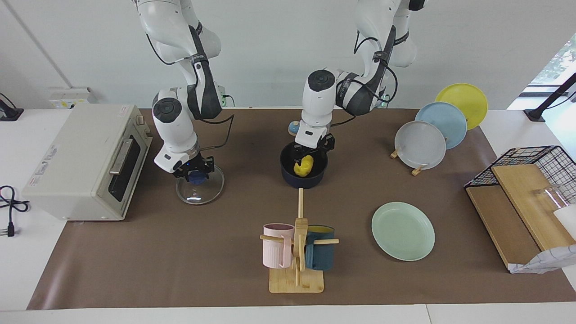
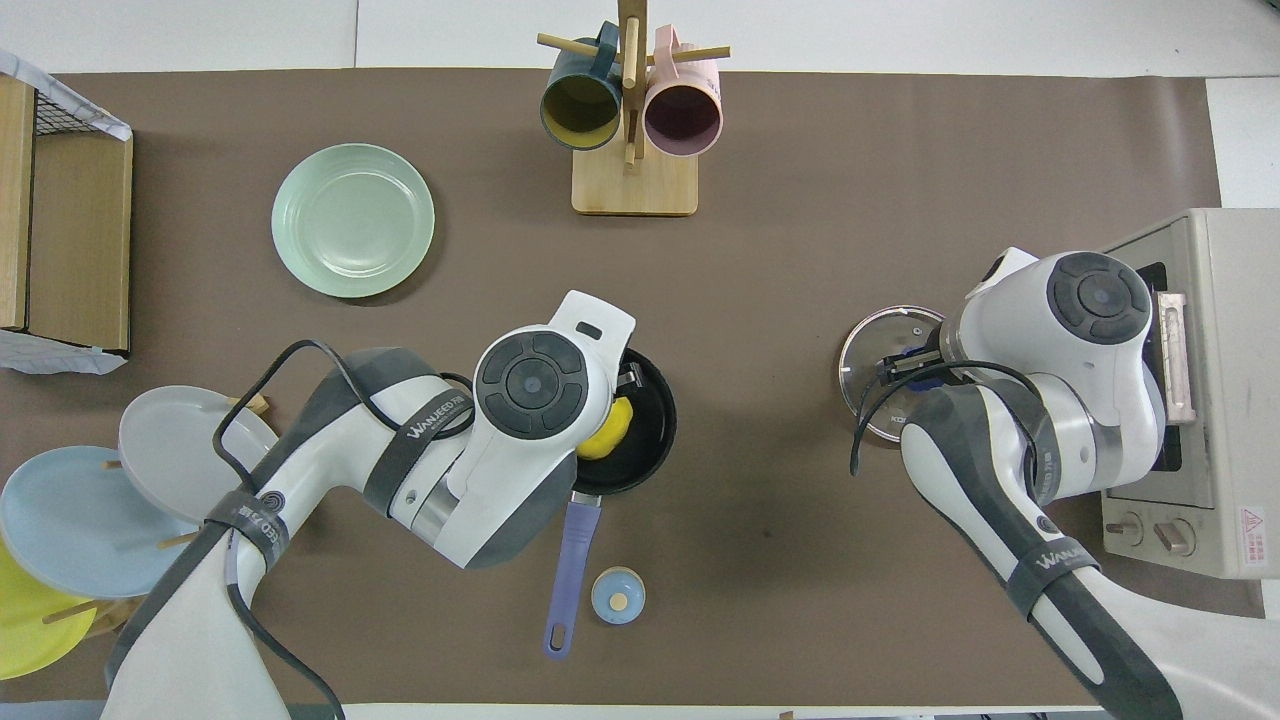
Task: Transfer potato from pot to plate
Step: 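Set the lid down with the right gripper while the left gripper grasps the potato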
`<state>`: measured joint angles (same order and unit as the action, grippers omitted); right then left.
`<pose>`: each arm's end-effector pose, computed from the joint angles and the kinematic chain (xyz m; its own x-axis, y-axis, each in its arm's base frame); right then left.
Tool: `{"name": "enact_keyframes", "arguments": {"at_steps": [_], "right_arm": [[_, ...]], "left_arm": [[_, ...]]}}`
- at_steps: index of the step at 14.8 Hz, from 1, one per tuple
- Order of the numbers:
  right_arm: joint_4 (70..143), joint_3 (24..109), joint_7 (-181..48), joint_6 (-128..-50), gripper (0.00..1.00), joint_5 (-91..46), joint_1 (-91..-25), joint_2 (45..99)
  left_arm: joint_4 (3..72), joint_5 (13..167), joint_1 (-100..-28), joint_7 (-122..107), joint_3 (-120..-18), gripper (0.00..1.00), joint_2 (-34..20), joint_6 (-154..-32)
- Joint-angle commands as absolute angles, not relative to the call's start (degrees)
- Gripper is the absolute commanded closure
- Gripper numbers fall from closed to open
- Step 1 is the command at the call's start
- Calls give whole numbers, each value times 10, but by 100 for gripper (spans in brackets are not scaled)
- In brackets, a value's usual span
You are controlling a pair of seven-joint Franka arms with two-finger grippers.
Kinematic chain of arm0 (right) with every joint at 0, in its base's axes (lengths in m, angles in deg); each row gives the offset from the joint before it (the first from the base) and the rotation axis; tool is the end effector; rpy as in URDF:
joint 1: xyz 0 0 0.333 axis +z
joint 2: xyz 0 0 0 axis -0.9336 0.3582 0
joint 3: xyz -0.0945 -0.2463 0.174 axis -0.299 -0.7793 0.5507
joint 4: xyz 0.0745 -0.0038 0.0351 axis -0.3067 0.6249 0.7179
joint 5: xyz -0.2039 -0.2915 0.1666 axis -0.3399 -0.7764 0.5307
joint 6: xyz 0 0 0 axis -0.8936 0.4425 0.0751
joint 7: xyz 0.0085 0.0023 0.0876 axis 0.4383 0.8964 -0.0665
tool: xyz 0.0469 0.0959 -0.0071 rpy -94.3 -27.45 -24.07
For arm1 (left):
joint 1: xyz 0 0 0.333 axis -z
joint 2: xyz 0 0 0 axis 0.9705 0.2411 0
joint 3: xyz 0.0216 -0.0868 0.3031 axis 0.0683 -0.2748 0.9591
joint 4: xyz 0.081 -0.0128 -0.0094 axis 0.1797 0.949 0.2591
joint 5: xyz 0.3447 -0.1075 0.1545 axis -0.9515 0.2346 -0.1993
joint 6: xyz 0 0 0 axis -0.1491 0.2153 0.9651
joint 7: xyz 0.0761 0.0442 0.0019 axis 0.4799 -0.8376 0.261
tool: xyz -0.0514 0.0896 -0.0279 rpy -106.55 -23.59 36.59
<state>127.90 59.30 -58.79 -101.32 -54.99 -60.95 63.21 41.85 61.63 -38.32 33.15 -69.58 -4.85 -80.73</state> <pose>0.5378 0.0749 0.3320 0.9838 0.1745 -0.0401 0.1757 -0.9841 0.0279 0.4519 -0.3901 0.3699 0.9713 0.2347 0.0377 0.2349 -0.9720 -0.0011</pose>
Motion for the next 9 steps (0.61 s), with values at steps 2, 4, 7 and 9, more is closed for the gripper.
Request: {"name": "enact_keyframes", "arguments": {"at_steps": [2,4,7,9], "right_arm": [[1296,599,-602,-1030,19,-551,-620,612],[1285,599,-598,-1022,0,-551,-619,615],[1247,599,-599,-1004,0,-551,-619,619],[1197,599,-599,-952,0,-550,-619,619]], "left_arm": [[429,596,-360,345,-686,0,-24,-846],[428,595,-359,345,-686,0,-24,-848],[428,583,-362,344,-686,0,-24,-848],[428,582,-362,345,-686,0,-20,-849]]}}
